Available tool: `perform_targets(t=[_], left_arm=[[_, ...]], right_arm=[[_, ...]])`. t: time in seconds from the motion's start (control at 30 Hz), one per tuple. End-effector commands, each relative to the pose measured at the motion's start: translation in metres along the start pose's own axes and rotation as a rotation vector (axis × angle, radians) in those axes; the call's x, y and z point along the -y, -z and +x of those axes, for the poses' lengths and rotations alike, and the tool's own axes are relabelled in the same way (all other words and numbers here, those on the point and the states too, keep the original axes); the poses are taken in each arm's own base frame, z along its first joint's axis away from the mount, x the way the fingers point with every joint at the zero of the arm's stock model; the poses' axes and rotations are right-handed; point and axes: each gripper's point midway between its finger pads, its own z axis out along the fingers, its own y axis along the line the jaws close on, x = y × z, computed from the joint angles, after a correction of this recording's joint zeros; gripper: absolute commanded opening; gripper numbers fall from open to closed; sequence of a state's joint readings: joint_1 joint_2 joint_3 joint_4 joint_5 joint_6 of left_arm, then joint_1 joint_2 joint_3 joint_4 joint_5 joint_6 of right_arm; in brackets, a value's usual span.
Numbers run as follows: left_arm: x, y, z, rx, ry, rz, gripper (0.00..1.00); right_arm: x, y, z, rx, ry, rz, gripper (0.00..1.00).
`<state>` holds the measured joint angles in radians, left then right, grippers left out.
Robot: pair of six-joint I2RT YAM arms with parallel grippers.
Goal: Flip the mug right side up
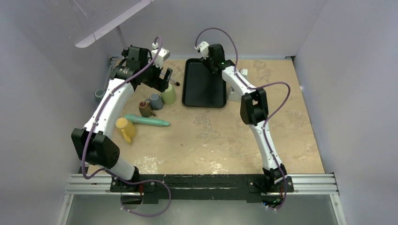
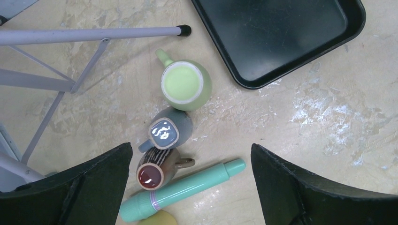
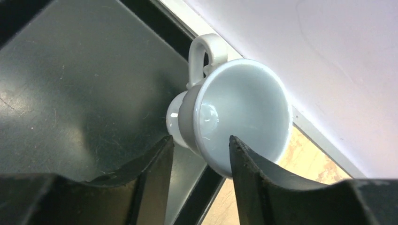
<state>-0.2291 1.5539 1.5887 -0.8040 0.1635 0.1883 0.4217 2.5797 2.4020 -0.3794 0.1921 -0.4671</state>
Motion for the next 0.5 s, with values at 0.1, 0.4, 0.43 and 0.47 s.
perform_targets(t=[0.1,0.4,0.43,0.47], left_arm=[[-0.002,0.005,-0.005,0.027,-0.068,0.024,1.00],[0.007,0.038,0.029,-0.140,-0.418,0.194,0.98],[0.006,0.043,0.038,-0.171,-0.429,0.209,0.98],[0.003,0.048,0.049,-0.206,-0.436,0.224,0.98]], right_arm=[[0.051,0.045,-0.073,0.170,-0.027,0.099,0.59],[0.071,0.174,-0.156,0.410,-0.096,0.040,0.79],[0.065,0.186,-0.156,0.422,-0.104,0.011,0.80],[0.057,0.197,-0.156,0.437,-0.107,-0.031,0.82]])
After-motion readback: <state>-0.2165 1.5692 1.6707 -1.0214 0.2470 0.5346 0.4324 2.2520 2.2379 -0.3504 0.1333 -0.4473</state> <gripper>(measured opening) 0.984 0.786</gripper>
